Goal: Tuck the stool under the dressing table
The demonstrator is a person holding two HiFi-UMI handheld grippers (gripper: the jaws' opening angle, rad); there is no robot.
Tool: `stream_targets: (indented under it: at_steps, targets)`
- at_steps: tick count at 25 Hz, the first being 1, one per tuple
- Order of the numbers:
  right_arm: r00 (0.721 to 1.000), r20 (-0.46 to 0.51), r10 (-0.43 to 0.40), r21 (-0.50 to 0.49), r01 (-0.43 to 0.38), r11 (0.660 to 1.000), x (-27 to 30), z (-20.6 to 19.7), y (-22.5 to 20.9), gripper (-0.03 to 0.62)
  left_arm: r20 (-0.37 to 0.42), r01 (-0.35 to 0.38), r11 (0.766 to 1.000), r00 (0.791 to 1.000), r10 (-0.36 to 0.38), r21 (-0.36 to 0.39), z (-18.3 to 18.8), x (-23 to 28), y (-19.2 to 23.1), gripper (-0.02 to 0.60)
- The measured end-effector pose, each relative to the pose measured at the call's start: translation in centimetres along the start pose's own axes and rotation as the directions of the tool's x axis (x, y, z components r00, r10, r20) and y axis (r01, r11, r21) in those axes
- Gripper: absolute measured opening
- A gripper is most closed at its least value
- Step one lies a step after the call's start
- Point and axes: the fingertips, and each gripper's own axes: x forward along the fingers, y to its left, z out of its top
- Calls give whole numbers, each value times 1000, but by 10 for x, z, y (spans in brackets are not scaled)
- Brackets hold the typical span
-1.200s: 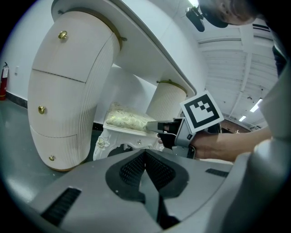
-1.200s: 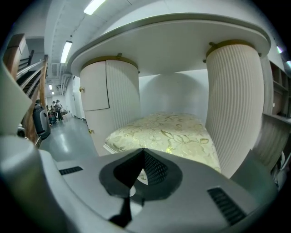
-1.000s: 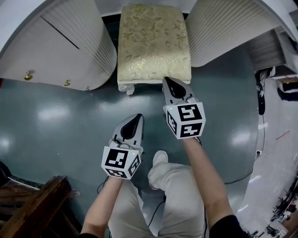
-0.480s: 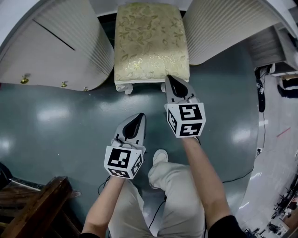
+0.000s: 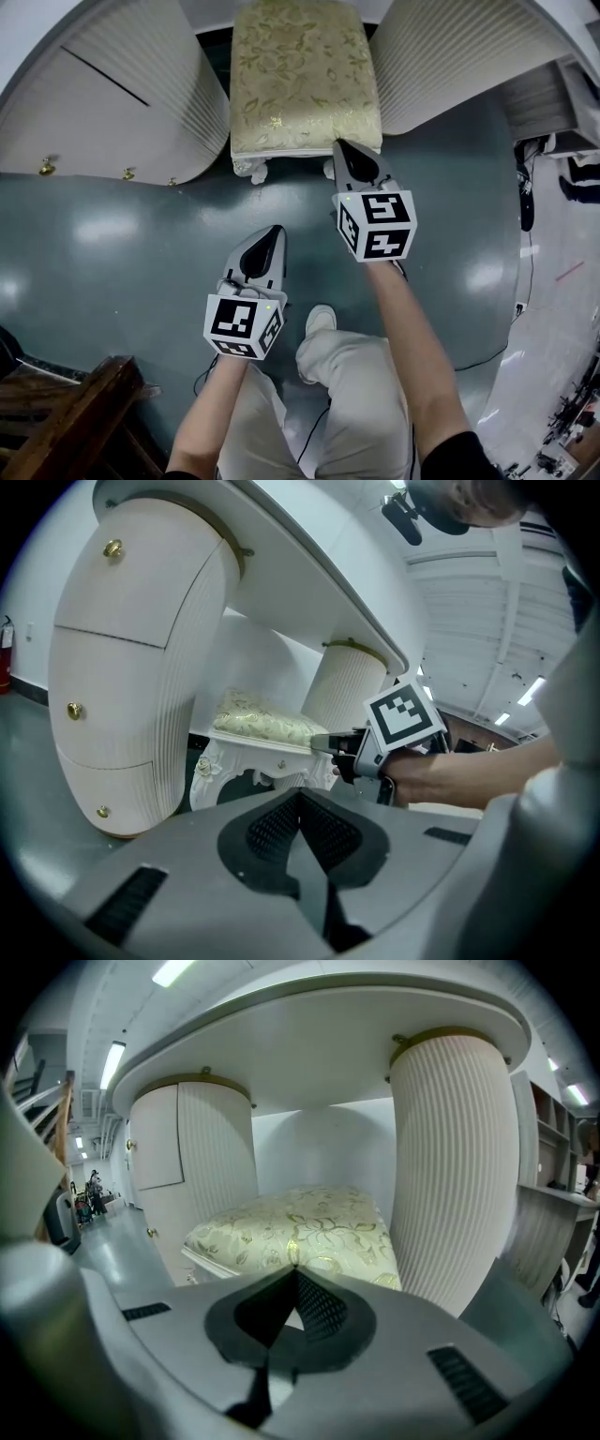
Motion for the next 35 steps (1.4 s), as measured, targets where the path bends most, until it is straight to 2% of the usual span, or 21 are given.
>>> stream_targets:
  at_steps: [7,11,19,27,35]
  targets:
    - [1000,9,18,6,-18,1000,-2,3,-2,12,13,-11,1000,1000,11,-6,-9,-12,-6,8]
    - [999,24,22,7,-22,1000,-16,15,2,12,21,-20,1000,1000,20,6,-2,-25,-17,8]
    - [997,-47,61,24,-60,998,-36,12,13,12,26,-33,999,999,32,30,24,-46,-28,8]
    - [996,-28,85,43,-84,996,-120,72,45,12,29,-18,997,999,16,76,100,-104,-65,8]
    - [996,-12,94,114,-92,989,-234,153,76,12,42,1,997,999,-4,81,200,-182,-119,8]
